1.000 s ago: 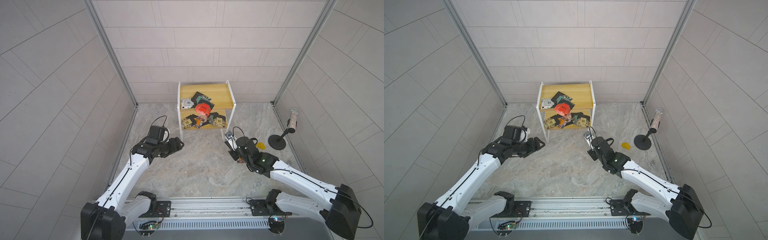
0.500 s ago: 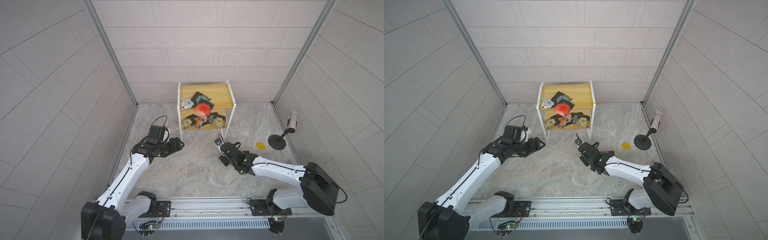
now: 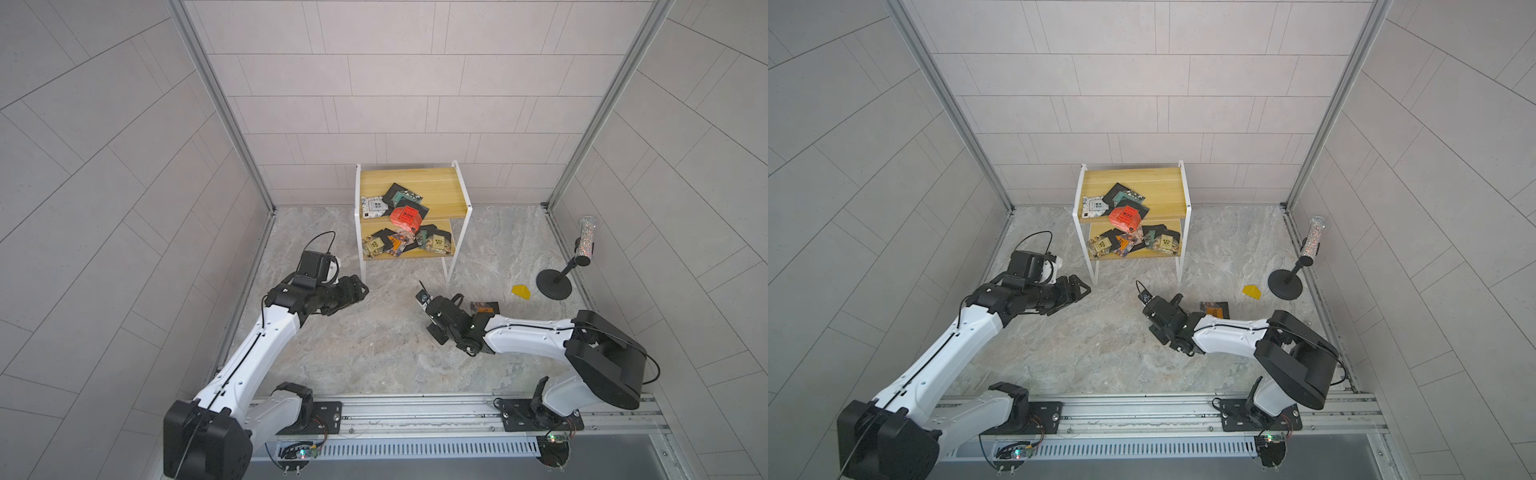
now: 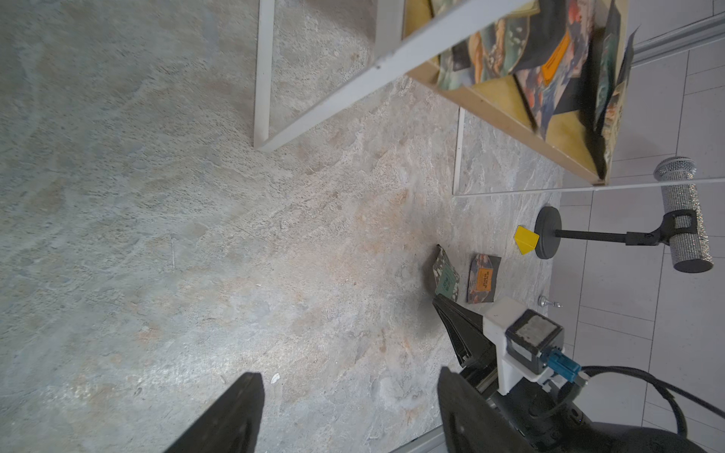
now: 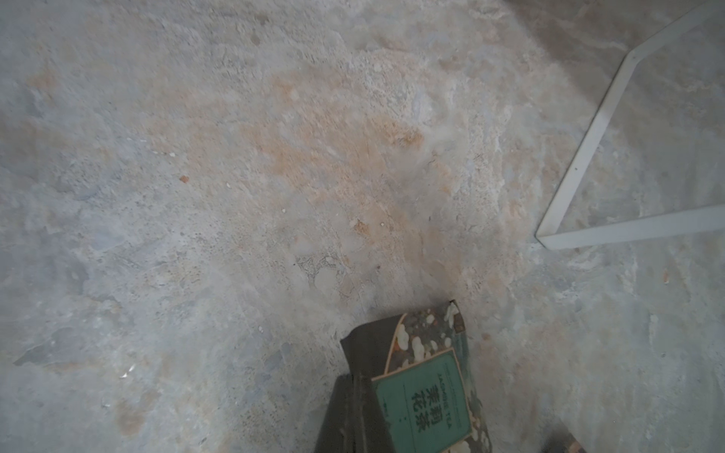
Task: Remove the tea bags from the shelf
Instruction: Place the tea bag at the center of the board.
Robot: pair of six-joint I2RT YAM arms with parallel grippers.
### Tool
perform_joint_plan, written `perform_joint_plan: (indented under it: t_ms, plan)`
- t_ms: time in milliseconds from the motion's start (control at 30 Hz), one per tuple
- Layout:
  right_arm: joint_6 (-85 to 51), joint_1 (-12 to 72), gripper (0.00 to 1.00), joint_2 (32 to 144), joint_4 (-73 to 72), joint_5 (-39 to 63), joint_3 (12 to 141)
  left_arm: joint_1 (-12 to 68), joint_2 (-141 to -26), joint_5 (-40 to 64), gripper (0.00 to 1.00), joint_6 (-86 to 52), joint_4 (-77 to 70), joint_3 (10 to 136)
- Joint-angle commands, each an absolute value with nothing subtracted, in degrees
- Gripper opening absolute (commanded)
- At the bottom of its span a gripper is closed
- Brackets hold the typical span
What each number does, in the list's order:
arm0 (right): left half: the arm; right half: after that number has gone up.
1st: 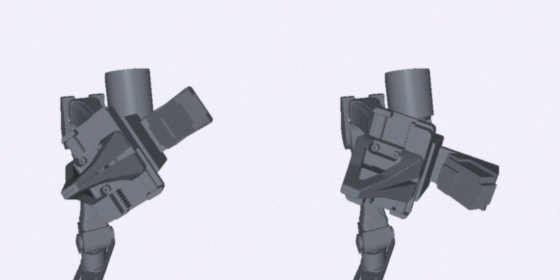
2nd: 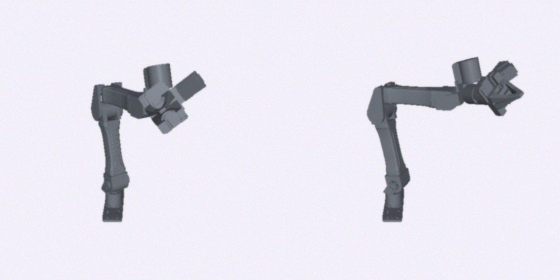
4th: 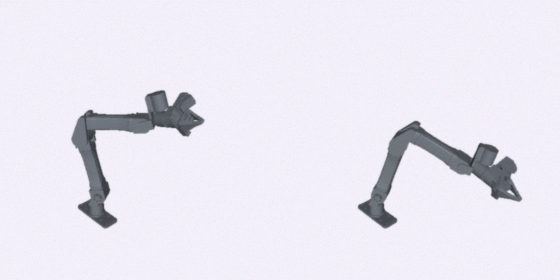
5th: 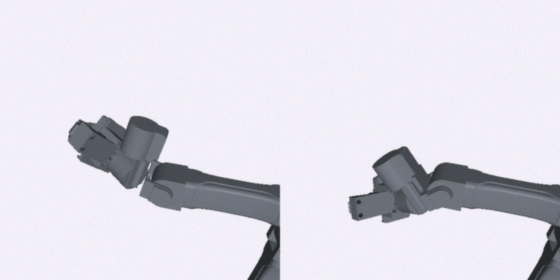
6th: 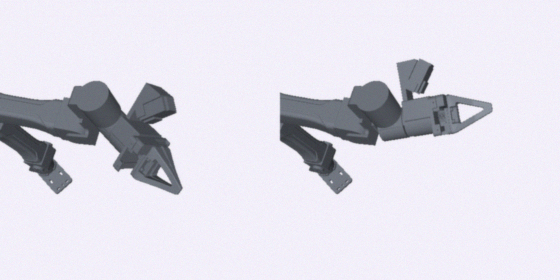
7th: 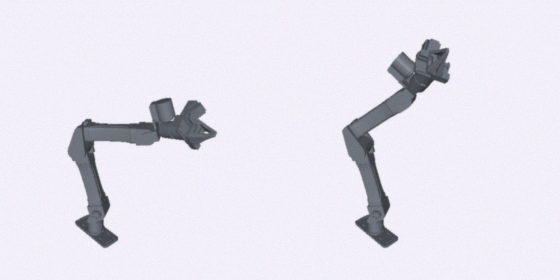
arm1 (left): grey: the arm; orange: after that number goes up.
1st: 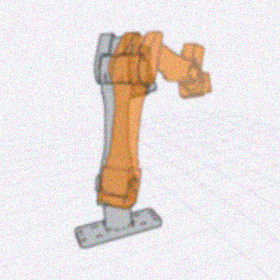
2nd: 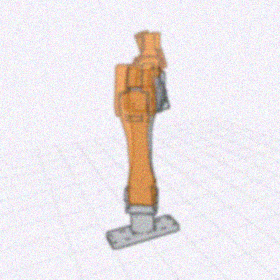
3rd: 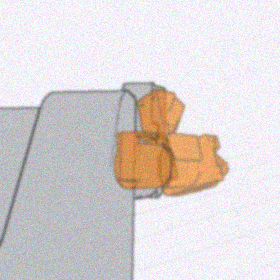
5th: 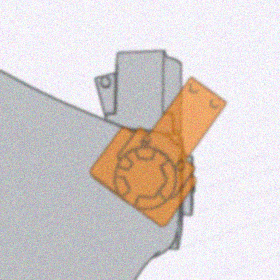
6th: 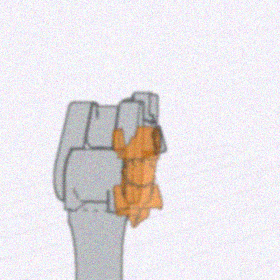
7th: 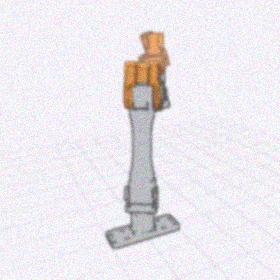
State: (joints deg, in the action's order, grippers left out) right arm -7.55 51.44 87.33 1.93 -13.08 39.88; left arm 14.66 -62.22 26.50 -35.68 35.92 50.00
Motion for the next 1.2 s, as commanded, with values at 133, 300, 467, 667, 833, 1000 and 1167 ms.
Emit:
perform_joint_plan:
  t_ms: [133, 300, 467, 667, 833, 1000, 1167]
  plan:
    - [-8.35, 52.31, 0.18, 88.25, 3.34, -12.22, 42.89, 14.88, -62.32, 25.53, 0.78, -34.45, 36.85, 50.19]
    - [-8.75, 53.06, 0.28, 87.48, 4.90, -12.17, 44.03, 14.82, -62.46, 25.07, 0.78, -34.48, 36.82, 50.26]
    - [-8.71, 53.40, 0.32, 85.89, 6.19, -12.55, 44.29, 14.78, -62.45, 25.03, 0.78, -34.54, 36.58, 50.19]
    - [-8.15, 53.46, 0.37, 82.33, 7.86, -13.45, 44.29, 14.77, -62.08, 24.82, 0.78, -34.78, 36.64, 50.45]
    - [-6.38, 53.44, 0.44, 77.00, 9.64, -12.36, 44.80, 14.77, -61.52, 24.87, 0.78, -34.80, 37.04, 51.65]
    - [-2.47, 53.45, 0.56, 70.47, 11.03, -11.57, 46.40, 14.79, -61.15, 25.49, 0.78, -35.47, 37.26, 53.65]
    - [0.28, 53.14, 0.65, 65.82, 14.94, -9.69, 51.44, 14.79, -60.95, 26.65, 0.78, -36.29, 37.44, 56.29]
